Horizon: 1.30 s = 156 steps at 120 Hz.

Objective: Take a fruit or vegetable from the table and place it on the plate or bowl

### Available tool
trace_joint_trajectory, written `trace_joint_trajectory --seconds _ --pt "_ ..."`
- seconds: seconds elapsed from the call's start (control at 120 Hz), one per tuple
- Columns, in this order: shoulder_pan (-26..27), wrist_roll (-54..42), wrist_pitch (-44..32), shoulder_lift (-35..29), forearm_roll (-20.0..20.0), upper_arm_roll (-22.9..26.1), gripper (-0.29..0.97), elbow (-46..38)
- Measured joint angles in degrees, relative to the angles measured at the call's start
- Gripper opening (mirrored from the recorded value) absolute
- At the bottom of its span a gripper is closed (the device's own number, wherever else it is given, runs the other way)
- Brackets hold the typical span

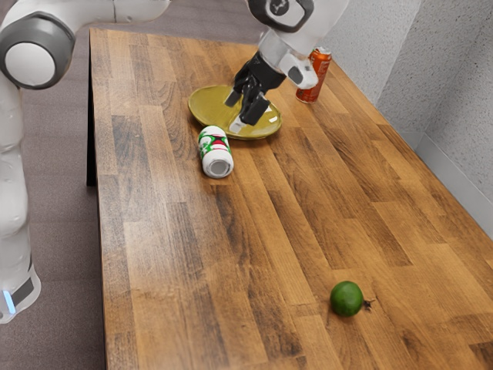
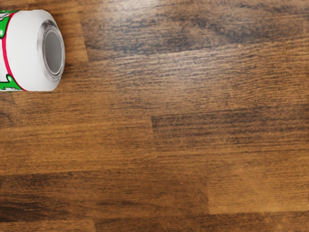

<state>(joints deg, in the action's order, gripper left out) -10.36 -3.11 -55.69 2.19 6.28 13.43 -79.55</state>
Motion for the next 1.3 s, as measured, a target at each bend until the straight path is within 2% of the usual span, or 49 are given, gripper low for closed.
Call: trace_joint_trajectory --seconds 0.092,0.2,0.392,0.5,0.558,0.683,0.758,0.875,1.05,1.192,1.3 --pt "1.9 -0.9 -9.3 0.2 -0.8 -0.1 0.68 -0.8" --pt "2.3 -1.6 -16.1 0.1 -1.8 0.3 0.68 -0.9" --pt "3.4 -2.5 -22.0 0.6 -2.0 0.9 0.68 0.4" --pt "6.0 -3.1 -23.6 2.5 -1.0 1.4 0.68 1.9" --pt "5.2 -4.0 -24.9 5.0 -0.8 4.6 0.68 3.7" --pt "-0.2 -5.8 -28.6 12.8 -1.1 16.6 0.68 7.3" --pt "-0.9 -6.4 -30.1 15.2 -1.8 20.0 0.68 7.7" --pt "-0.1 -6.4 -32.2 17.5 -2.6 23.0 0.68 7.3" --pt "2.3 -6.0 -35.1 22.0 -2.7 23.8 0.68 7.9" --pt "2.5 -6.2 -36.2 27.5 0.3 25.6 0.68 12.3" --pt "2.5 -6.7 -36.6 32.9 3.6 28.9 0.68 16.2"
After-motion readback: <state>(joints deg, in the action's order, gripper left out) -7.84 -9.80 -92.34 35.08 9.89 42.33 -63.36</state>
